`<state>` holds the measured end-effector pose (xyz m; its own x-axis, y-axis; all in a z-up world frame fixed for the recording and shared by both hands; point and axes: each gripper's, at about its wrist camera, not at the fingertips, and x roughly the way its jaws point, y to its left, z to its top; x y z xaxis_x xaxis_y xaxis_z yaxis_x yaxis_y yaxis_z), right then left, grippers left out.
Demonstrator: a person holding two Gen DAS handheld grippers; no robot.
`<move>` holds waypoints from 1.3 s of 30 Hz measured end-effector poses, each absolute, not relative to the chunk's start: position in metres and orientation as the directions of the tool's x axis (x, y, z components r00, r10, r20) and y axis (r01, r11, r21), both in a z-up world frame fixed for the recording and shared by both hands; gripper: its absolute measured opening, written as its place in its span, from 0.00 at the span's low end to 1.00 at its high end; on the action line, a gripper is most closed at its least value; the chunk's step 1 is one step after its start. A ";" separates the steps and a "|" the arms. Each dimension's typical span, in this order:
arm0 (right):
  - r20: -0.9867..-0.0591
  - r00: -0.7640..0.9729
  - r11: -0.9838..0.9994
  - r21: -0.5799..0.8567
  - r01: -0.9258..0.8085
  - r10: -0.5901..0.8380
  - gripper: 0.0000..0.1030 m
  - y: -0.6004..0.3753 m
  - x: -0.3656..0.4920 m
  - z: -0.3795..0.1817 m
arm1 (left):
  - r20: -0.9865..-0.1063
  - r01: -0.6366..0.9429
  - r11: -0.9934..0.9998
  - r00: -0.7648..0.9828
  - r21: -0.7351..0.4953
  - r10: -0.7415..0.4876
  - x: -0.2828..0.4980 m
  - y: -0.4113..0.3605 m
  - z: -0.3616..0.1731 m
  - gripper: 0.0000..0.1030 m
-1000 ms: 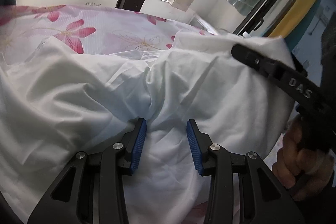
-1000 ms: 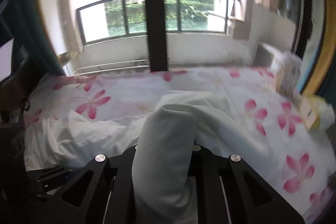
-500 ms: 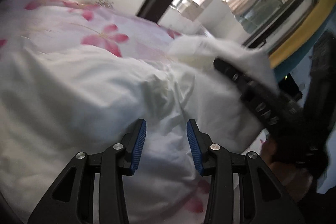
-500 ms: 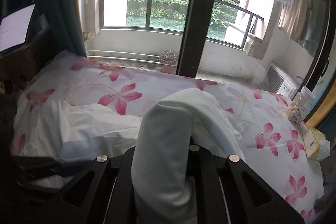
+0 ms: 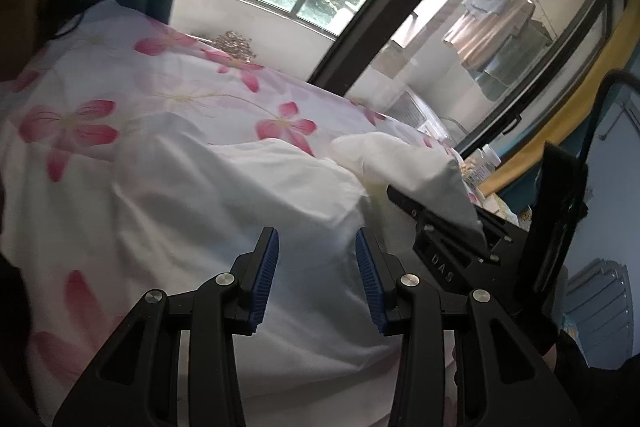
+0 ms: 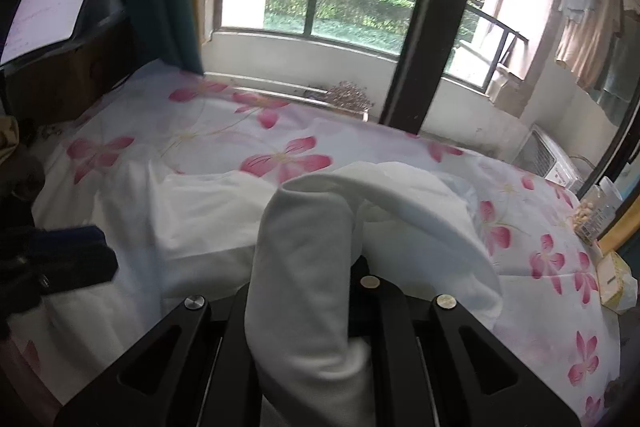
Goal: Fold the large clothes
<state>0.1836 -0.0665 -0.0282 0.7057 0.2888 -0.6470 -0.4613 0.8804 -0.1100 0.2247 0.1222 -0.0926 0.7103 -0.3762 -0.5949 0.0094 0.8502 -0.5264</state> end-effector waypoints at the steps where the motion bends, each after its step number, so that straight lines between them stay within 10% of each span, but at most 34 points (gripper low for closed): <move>1: -0.650 0.702 0.878 -0.111 -0.466 0.290 0.09 -0.063 0.182 -0.030 | -0.596 0.004 0.852 0.712 -0.524 -0.370 0.223 0.126 -0.093 0.41; 17: -0.733 0.553 0.817 0.007 -0.577 0.396 0.28 -0.034 0.155 -0.050 | -0.650 -0.060 0.913 0.721 -0.403 -0.240 0.194 0.154 -0.092 0.41; 22: -0.657 0.412 0.734 0.337 -0.589 0.632 1.00 -0.055 0.154 -0.050 | -0.649 -0.065 0.917 0.727 -0.393 -0.226 0.186 0.158 -0.088 0.41; 39: -0.638 0.467 0.638 0.050 -0.768 0.612 1.00 -0.027 0.076 -0.034 | -0.660 -0.178 0.944 0.749 -0.277 -0.053 0.164 0.180 -0.046 0.42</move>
